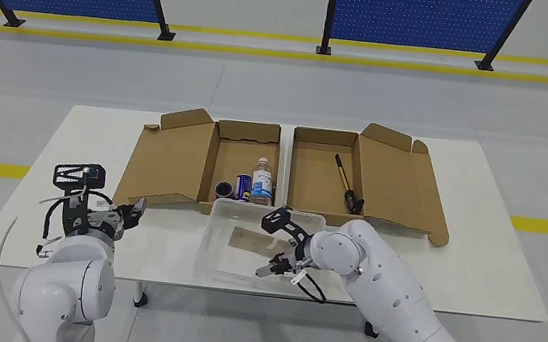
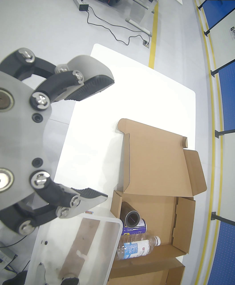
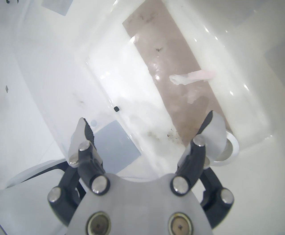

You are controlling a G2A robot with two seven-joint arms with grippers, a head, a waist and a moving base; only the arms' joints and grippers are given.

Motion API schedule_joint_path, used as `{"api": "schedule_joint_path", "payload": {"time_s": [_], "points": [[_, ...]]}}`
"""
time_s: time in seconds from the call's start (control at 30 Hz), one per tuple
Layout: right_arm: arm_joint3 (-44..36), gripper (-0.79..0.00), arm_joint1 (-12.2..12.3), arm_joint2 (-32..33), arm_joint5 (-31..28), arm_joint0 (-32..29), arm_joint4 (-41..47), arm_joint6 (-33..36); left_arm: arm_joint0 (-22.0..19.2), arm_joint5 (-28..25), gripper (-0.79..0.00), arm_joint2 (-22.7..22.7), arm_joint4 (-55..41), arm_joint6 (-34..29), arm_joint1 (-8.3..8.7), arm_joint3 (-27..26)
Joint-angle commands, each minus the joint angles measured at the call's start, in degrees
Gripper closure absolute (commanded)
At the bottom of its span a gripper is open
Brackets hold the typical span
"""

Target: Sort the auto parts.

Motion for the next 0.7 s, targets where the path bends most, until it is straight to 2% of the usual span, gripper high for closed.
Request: {"api": "schedule_joint_path", "payload": {"time_s": [0.0, 0.4, 0.67], "points": [[0.4, -0.785, -0.1, -0.2, -0.2, 0.2, 0.3, -0.1, 0.0, 0.0, -0.785, 0.0, 0.0, 0.0, 0.0, 0.0], [-1.3, -0.785, 0.5, 0.4, 3.5, 0.1, -3.1, 1.7, 0.0, 0.0, -0.785, 0.0, 0.0, 0.0, 0.0, 0.0], [-0.4, -0.785, 0.7, 0.8, 2.5, -0.1, -2.2, 2.0, 0.0, 0.0, -0.785, 0.0, 0.0, 0.0, 0.0, 0.0]]}}
